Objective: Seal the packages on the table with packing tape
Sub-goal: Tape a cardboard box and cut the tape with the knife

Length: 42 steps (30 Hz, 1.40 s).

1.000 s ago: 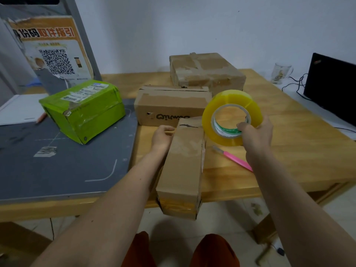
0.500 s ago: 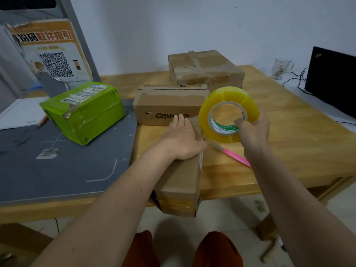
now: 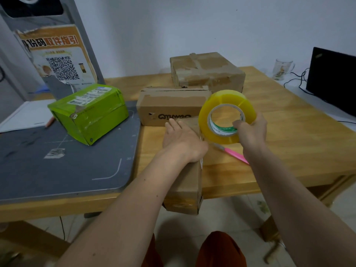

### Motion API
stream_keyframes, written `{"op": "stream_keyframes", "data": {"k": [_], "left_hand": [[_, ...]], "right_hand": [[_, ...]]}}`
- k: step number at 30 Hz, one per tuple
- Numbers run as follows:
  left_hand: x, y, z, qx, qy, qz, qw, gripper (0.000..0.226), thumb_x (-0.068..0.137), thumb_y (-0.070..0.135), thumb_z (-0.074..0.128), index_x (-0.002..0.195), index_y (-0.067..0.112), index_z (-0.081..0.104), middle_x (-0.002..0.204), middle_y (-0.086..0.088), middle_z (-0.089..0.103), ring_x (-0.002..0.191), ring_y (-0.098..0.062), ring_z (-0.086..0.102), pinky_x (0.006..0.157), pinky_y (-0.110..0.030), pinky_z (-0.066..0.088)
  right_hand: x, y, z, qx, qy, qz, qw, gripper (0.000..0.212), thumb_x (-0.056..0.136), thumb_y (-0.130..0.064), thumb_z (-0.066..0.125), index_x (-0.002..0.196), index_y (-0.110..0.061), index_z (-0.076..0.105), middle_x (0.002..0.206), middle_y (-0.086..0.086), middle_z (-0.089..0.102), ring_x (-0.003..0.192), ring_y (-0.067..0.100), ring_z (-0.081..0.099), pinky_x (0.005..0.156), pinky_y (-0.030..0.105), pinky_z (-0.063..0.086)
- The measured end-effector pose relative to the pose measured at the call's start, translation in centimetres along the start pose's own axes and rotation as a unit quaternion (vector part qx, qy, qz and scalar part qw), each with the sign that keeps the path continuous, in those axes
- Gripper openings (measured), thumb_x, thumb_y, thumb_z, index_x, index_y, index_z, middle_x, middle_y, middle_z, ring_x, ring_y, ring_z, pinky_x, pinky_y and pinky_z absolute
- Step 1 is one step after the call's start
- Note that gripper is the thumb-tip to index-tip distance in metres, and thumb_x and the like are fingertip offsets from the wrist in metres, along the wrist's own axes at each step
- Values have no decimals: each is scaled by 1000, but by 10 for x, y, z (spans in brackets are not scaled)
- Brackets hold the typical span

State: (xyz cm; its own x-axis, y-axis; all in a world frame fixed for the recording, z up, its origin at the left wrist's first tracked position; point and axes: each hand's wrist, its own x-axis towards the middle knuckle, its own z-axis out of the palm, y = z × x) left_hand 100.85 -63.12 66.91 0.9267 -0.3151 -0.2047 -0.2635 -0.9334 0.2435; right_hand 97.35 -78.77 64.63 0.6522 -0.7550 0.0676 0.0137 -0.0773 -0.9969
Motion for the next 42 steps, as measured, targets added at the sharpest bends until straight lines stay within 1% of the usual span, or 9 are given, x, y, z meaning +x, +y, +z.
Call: {"op": "stream_keyframes", "data": {"k": [8,12,16,20,23,26,32,40,42], "left_hand": [[8,0,4,-3,67,138,988,65,101,27,40,157,15,9,165,-6,0,151,-22,-4,121,-35,1],[11,-5,0,-16,3,49,999,87,92,48,51,157,25,-2,163,-10,-15,151,-31,-4,118,-45,17],[16,-3,-11,-65,-37,-8,997,91,83,48,56,153,44,-2,163,-14,-3,140,-38,32,104,-43,38],[18,-1,-7,-78,-17,-15,997,86,81,49,52,151,52,2,155,-15,20,130,-36,42,92,-39,40],[20,-4,-7,-98,-23,-22,995,89,74,51,55,148,57,6,155,-11,20,131,-37,40,103,-48,39],[23,-8,-9,-138,-35,-18,990,93,72,50,62,148,57,10,159,-13,15,137,-37,34,105,-44,38],[28,-14,-9,-147,14,16,989,90,69,46,66,148,53,22,153,2,39,134,-27,41,96,-37,41],[29,-47,-13,-380,9,8,925,79,71,30,75,142,42,45,130,10,47,106,-13,50,69,-22,40],[28,-61,-10,-449,-3,-7,894,74,72,26,74,141,38,49,132,8,54,107,-15,59,76,-26,49]], "right_hand": [[-1,2,-4,2,-2,-3,1000,25,84,1,59,102,-15,53,80,0,52,68,16,52,60,29,45],[-1,3,-3,3,-12,-1,1000,27,84,1,60,100,-19,52,82,1,54,71,17,54,68,36,49],[0,5,-2,12,-12,-3,1000,28,84,1,61,96,-22,52,84,1,56,73,18,56,69,35,50],[-1,13,-5,18,-18,6,1000,28,84,0,62,94,-24,53,89,3,57,79,20,57,77,40,52],[-2,20,-6,26,-21,20,999,26,85,-2,62,100,-21,54,86,0,57,78,18,58,81,42,52],[-1,20,-6,30,-22,19,999,29,87,-3,63,105,-22,53,87,-2,58,79,14,59,78,38,52],[-1,22,-5,28,-26,5,999,28,87,-3,63,105,-22,53,87,-3,58,78,12,58,69,29,46],[2,21,5,-27,-46,-36,998,25,88,-3,60,104,-20,50,87,-1,55,75,12,55,53,18,43],[6,18,3,-89,-55,-70,992,27,87,-2,58,105,-19,47,83,-5,51,72,10,52,52,20,37]]}}
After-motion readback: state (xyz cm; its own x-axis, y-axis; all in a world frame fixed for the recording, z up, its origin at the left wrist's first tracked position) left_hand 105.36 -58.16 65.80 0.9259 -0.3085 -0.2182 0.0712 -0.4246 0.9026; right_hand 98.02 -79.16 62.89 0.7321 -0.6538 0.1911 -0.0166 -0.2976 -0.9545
